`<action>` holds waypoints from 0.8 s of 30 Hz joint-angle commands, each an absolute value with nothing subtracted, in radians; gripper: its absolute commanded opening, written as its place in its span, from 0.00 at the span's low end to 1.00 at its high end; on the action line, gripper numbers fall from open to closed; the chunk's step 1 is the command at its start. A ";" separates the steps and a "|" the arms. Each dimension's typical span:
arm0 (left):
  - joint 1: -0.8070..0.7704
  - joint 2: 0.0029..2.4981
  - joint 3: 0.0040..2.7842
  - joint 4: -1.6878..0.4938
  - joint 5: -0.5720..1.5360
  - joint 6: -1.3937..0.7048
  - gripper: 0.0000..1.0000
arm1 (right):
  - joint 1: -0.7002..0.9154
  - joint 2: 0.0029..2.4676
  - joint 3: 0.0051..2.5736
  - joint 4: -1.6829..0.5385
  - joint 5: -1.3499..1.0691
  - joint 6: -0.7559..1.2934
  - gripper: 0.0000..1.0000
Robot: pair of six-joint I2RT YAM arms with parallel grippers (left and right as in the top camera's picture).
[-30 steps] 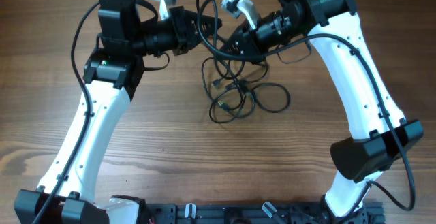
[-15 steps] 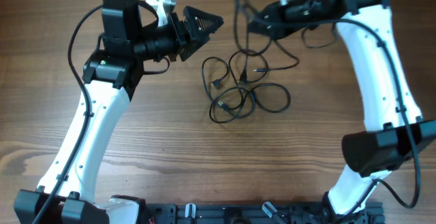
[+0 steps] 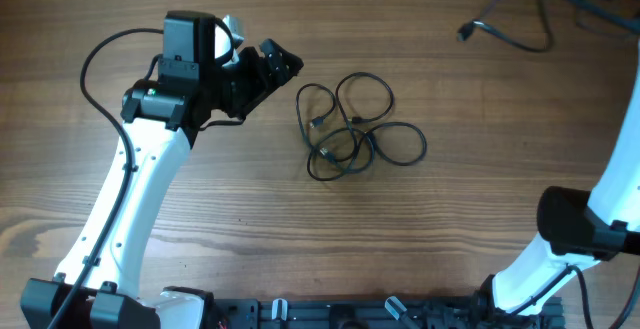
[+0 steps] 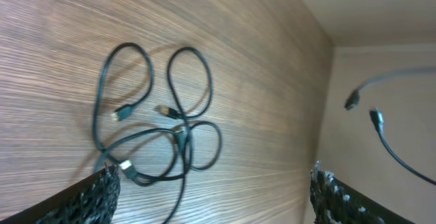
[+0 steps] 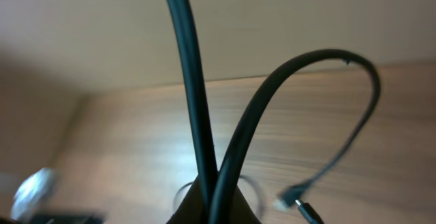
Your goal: Untangle cables
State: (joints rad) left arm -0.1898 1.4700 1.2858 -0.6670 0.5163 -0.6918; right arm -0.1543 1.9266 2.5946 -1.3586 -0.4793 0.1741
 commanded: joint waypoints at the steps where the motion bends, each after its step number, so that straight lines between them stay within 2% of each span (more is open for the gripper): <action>1: -0.215 1.468 1.288 -0.695 0.426 -0.635 0.91 | -0.206 1.928 2.569 -1.382 -0.088 0.386 0.04; 7: -0.273 1.469 1.288 -0.700 0.360 -0.635 0.92 | -0.278 1.928 2.354 -1.319 0.270 0.666 0.04; 17: -0.297 1.469 1.288 -0.700 0.342 -0.635 0.92 | -0.405 1.928 1.805 -0.860 0.370 0.670 0.04; 24: -0.298 1.469 1.288 -0.701 0.342 -0.635 0.93 | -0.499 1.929 1.632 -0.685 0.369 0.654 0.04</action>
